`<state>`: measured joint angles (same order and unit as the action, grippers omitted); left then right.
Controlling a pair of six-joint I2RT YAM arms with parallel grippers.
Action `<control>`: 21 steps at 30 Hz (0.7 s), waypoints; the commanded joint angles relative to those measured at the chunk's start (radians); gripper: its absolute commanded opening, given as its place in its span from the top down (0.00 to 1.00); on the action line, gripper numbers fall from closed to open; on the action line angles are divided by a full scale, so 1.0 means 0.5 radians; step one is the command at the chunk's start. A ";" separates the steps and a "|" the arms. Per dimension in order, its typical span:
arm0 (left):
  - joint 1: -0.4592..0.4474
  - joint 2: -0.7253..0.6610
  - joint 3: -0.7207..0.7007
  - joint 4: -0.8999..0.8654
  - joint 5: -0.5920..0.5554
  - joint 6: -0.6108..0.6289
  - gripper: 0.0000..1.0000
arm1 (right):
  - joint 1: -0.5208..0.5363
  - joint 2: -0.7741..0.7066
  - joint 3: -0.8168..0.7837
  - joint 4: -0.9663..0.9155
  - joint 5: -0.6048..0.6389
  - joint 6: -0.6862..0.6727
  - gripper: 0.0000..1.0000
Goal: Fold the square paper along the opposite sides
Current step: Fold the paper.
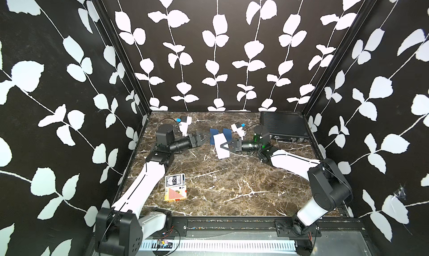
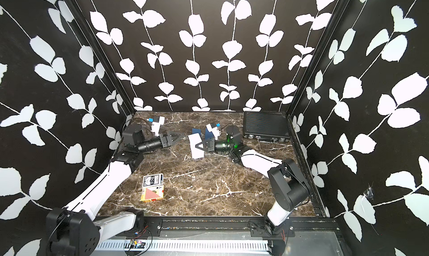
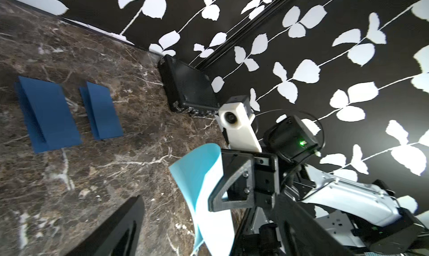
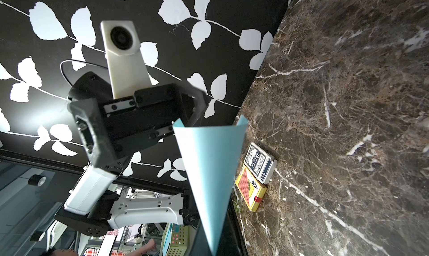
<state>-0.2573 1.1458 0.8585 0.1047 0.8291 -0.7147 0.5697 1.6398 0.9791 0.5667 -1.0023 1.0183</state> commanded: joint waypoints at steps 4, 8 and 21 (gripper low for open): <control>-0.175 0.188 -0.152 0.420 -0.028 -0.189 0.01 | 0.010 -0.055 0.097 0.048 -0.005 -0.046 0.95; -0.217 0.259 -0.167 0.474 -0.035 -0.197 0.01 | 0.008 -0.063 0.100 0.018 -0.002 -0.061 0.95; -0.245 0.259 -0.227 0.628 -0.019 -0.283 0.61 | 0.009 -0.062 0.100 -0.050 0.023 -0.103 0.95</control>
<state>-0.3771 1.3033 0.7521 0.3733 0.8112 -0.8570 0.5697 1.6398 0.9810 0.5331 -0.9985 0.9886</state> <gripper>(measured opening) 0.413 0.046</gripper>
